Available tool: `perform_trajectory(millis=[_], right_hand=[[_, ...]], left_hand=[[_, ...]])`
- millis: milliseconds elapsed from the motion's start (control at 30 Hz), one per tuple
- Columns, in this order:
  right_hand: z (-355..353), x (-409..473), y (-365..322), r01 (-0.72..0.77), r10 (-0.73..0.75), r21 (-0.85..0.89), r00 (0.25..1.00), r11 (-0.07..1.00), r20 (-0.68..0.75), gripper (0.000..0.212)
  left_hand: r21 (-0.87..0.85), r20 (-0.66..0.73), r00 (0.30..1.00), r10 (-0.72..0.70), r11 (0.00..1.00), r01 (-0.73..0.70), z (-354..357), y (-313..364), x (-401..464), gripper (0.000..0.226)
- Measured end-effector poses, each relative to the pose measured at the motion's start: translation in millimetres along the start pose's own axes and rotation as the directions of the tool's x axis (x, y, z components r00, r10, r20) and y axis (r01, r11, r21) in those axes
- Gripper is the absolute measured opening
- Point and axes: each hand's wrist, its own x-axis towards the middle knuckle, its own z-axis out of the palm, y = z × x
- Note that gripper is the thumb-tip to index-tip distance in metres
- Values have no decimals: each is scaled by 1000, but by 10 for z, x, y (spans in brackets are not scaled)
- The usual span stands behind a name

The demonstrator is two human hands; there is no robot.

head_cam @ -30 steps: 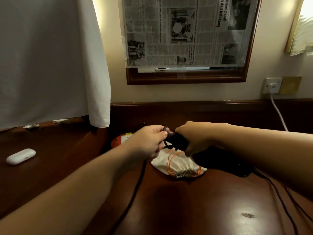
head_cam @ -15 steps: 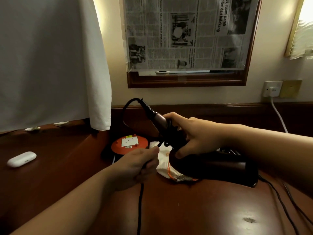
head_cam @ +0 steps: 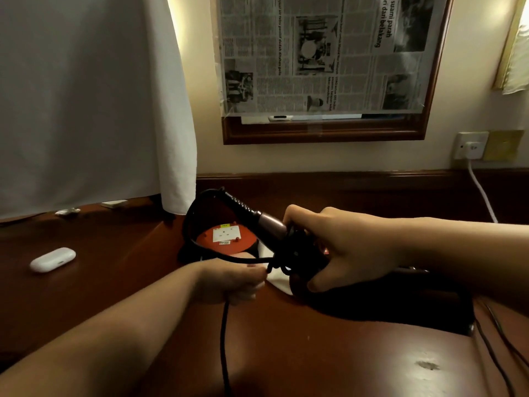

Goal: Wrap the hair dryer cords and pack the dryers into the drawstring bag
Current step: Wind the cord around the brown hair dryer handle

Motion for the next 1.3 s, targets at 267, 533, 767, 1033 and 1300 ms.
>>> perform_trajectory(millis=[267, 533, 767, 1033, 1300], right_hand=[[79, -13, 136, -35, 69, -333, 993, 942, 92, 62], [87, 165, 353, -86, 172, -515, 977, 853, 122, 64], [33, 245, 496, -177, 220, -453, 975, 874, 43, 62], [-100, 128, 543, -156, 152, -39, 985, 987, -77, 54], [-174, -124, 249, -21, 27, 212, 999, 977, -26, 106]], left_hand=[[-338, -65, 959, -274, 911, 237, -248, 775, -63, 17], [366, -448, 893, -39, 903, 223, 94, 1267, -157, 25], [533, -519, 813, 262, 843, 69, 508, 1125, -26, 22], [311, -526, 598, 605, 791, -527, 819, 586, -45, 35], [56, -220, 924, 311, 950, -307, 415, 12, 83, 63]])
